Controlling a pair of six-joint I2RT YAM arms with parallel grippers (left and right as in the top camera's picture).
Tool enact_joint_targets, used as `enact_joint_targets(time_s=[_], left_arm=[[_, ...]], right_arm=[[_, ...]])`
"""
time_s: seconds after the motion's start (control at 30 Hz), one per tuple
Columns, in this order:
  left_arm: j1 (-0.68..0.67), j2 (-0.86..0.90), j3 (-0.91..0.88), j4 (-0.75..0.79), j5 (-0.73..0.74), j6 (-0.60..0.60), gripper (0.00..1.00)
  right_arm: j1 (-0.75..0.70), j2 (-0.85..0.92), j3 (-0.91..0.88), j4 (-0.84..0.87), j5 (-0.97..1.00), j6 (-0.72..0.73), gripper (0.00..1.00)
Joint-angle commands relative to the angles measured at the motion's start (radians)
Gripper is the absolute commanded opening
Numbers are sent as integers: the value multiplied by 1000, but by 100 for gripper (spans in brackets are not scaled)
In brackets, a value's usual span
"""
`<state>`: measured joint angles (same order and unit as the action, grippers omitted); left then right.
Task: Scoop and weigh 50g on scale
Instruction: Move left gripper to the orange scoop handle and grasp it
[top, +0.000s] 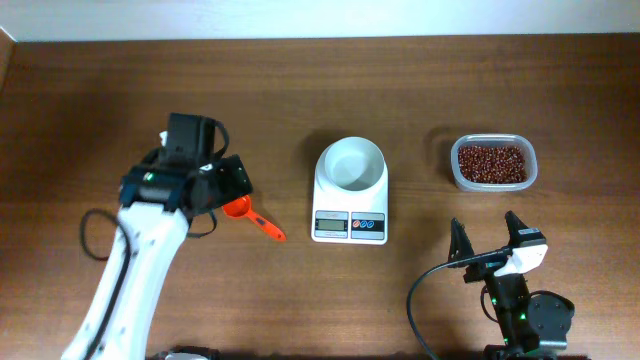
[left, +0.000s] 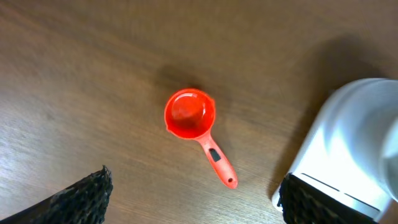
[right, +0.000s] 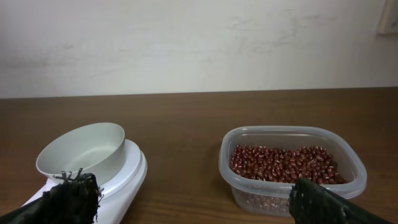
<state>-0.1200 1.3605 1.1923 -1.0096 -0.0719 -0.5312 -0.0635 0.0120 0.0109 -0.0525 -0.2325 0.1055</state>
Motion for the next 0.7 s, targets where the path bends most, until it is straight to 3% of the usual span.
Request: enact_joint_targets(time_s=[0.0, 0.1, 0.3, 0.57, 0.67], left_arm=[[8, 121, 14, 2, -11, -74, 86], [49, 247, 11, 6, -11, -84, 67], [66, 320, -106, 196, 7, -86, 60], [66, 330, -309, 428, 7, -87, 43], [66, 330, -315, 445, 7, -87, 39]], right_arm=[[6, -5, -5, -6, 2, 3, 99], [6, -5, -5, -7, 2, 3, 99], [6, -5, -5, -7, 2, 3, 99], [6, -5, -5, -6, 2, 3, 99], [6, -5, -5, -7, 2, 3, 99]])
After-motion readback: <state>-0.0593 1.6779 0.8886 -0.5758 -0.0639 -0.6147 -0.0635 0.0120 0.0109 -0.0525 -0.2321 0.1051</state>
